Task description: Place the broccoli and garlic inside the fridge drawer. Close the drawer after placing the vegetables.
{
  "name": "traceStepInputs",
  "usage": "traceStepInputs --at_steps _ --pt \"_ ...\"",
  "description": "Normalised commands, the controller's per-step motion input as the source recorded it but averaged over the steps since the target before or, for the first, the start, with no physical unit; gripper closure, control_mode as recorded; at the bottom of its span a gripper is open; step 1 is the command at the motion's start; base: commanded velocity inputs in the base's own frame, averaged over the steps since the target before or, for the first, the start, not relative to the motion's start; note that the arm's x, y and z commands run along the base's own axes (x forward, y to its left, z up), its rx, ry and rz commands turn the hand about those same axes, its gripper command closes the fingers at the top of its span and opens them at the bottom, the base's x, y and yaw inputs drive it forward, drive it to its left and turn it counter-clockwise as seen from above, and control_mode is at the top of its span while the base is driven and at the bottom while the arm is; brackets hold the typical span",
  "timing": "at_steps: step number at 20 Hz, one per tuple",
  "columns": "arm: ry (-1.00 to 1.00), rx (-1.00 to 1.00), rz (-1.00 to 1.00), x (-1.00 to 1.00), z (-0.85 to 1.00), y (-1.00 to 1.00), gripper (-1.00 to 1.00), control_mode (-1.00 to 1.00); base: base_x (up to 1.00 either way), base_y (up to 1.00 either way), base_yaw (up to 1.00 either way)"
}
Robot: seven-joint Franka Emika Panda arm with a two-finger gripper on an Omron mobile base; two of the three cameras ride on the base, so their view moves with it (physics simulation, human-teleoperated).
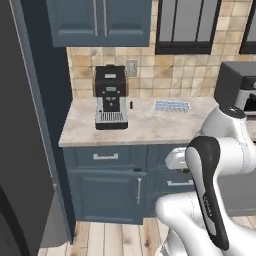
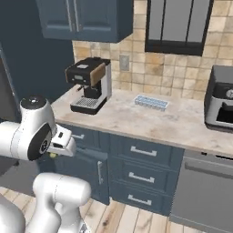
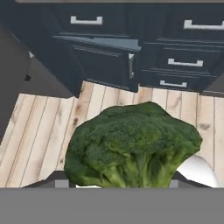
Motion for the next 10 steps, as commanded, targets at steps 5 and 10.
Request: traceStepInputs --at_steps 5,10 --pt "0.00 0.00 0.00 0.00 0.00 0.00 1.00 1.00 -0.89 0.04 0.59" --pt "0.00 0.00 0.00 0.00 0.00 0.00 1.00 1.00 -0.81 0.14 0.62"
